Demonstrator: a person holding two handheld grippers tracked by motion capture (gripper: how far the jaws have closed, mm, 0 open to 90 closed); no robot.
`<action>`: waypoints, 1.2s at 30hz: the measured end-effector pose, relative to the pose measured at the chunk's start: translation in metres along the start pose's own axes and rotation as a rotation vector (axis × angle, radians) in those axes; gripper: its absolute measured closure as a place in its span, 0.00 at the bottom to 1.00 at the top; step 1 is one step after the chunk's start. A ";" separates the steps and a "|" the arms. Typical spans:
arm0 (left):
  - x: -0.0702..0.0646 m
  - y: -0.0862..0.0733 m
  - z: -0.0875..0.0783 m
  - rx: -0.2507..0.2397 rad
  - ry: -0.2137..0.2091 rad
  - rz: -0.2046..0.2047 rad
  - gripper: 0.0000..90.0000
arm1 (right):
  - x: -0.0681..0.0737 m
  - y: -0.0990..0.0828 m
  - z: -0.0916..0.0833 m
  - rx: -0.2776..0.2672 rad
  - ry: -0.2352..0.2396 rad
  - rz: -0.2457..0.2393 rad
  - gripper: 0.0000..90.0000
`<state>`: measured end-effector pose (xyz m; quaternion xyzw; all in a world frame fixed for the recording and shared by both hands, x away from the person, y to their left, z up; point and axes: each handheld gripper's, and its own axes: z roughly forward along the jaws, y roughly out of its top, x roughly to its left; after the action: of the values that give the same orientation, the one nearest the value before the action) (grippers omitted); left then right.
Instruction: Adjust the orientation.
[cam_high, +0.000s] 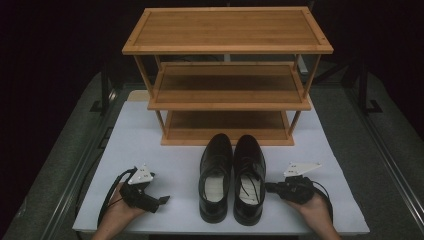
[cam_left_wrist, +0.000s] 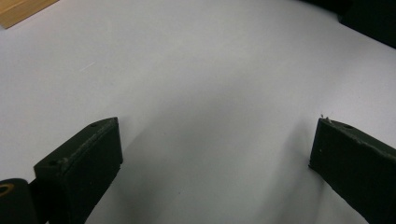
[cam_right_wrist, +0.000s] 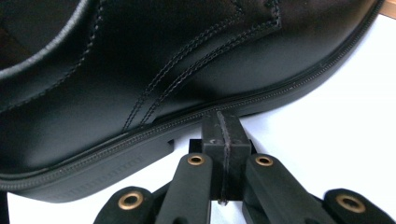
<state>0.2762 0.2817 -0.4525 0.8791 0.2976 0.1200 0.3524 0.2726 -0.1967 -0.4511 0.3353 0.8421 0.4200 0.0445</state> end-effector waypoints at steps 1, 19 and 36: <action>0.000 0.000 0.000 -0.001 0.000 0.000 0.02 | 0.000 0.000 0.000 0.000 0.000 -0.002 1.00; 0.000 0.000 0.000 0.000 0.001 0.001 0.02 | 0.005 0.004 0.001 -0.003 0.025 -0.017 1.00; -0.003 0.024 -0.015 -0.060 -0.026 -0.015 0.02 | 0.000 0.017 -0.033 -0.098 -0.049 0.003 0.70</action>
<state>0.2782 0.2744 -0.4255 0.8672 0.2961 0.1149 0.3835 0.2695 -0.2120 -0.4177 0.3444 0.8187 0.4524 0.0808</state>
